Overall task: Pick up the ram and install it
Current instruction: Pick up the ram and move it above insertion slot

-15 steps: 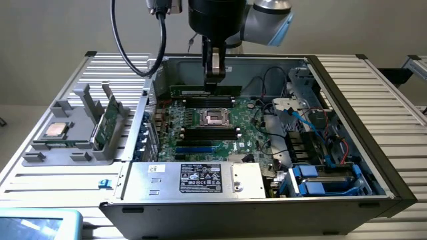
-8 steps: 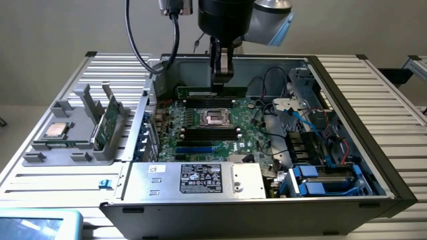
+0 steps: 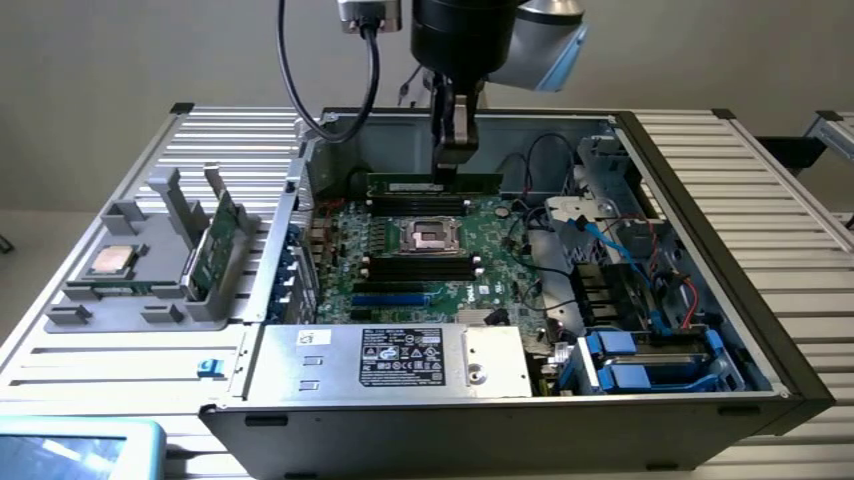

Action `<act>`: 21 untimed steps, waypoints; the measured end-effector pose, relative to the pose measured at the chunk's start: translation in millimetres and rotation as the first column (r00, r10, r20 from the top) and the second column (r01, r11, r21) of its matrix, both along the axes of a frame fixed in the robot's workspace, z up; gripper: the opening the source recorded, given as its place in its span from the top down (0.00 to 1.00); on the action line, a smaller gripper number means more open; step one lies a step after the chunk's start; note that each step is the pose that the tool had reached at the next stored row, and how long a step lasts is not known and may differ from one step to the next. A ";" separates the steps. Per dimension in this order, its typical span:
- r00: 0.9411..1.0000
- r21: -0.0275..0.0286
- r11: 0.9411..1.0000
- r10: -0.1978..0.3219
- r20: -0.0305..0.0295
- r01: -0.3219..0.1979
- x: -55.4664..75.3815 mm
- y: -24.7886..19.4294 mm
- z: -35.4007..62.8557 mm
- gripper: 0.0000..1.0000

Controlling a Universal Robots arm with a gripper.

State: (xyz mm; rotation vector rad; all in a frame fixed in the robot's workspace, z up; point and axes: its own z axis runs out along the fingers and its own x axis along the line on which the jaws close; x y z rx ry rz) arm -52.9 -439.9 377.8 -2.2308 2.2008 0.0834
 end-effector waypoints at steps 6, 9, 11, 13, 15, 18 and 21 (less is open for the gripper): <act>1.000 -0.013 1.000 0.000 0.000 0.000 1.0 13.6 -7.7 0.89; 1.000 -0.013 1.000 0.000 0.000 0.000 1.0 21.3 -12.8 0.89; 1.000 -0.013 1.000 0.000 0.000 0.000 0.9 25.6 -16.5 0.89; 1.000 -0.013 1.000 0.000 0.000 0.000 0.2 28.1 -20.2 0.89; 1.000 -0.014 1.000 0.000 0.001 0.000 -1.1 30.1 -23.7 0.89; 1.000 -0.013 1.000 0.000 0.001 0.000 -2.8 31.9 -26.6 0.89; 1.000 -0.014 1.000 0.000 0.001 0.000 -2.8 32.0 -26.5 0.89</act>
